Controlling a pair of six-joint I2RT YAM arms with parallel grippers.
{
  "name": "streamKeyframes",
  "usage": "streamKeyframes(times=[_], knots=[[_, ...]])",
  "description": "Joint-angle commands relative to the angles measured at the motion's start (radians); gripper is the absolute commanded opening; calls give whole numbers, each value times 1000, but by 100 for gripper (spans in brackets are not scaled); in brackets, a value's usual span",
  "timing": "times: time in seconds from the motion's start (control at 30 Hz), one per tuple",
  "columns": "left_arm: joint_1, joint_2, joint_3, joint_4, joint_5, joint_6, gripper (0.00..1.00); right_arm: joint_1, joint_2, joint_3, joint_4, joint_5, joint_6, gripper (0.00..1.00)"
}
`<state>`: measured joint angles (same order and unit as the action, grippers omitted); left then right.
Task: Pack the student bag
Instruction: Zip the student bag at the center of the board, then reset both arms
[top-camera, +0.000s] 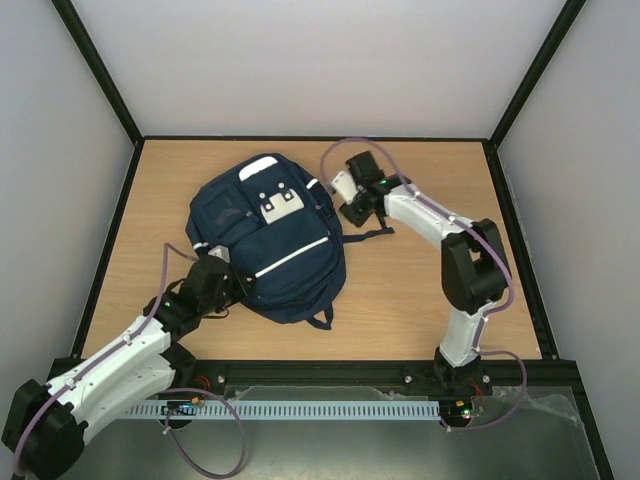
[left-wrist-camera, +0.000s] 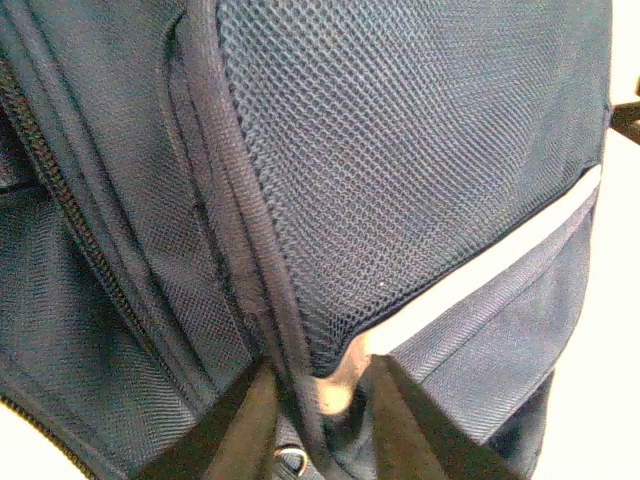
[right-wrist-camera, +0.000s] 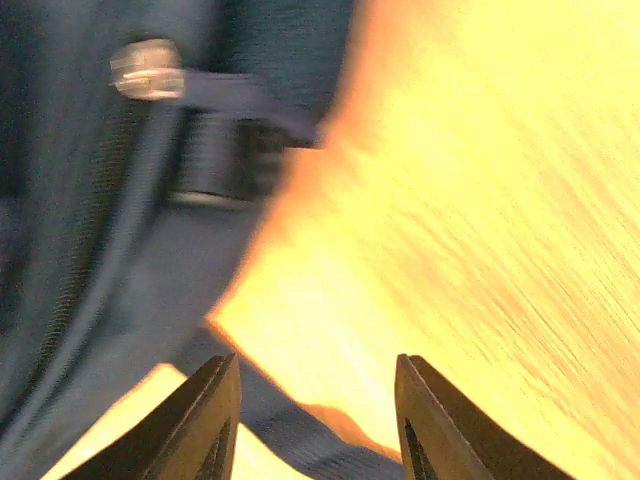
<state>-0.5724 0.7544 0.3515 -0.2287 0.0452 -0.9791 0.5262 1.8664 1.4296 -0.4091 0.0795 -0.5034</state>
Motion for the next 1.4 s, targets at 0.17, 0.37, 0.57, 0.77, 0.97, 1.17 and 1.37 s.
streamKeyframes(times=[0.17, 0.37, 0.57, 0.77, 0.97, 1.17, 1.37], knots=[[6, 37, 171, -167, -54, 125, 56, -192, -255, -33, 36, -115, 287, 54], [10, 95, 324, -213, -115, 304, 63, -208, -459, -164, 58, -143, 366, 85], [15, 214, 488, -239, -246, 546, 67, -218, -606, -297, 33, -257, 483, 99], [19, 262, 548, -191, -386, 702, 80, -271, -864, -576, 241, -132, 579, 99], [27, 226, 443, -46, -413, 753, 98, -307, -1037, -746, 337, -80, 657, 99], [55, 161, 393, -7, -375, 735, 100, -318, -1060, -821, 411, -75, 720, 99], [55, 55, 347, 30, -383, 754, 100, -323, -1062, -799, 393, -76, 756, 99]])
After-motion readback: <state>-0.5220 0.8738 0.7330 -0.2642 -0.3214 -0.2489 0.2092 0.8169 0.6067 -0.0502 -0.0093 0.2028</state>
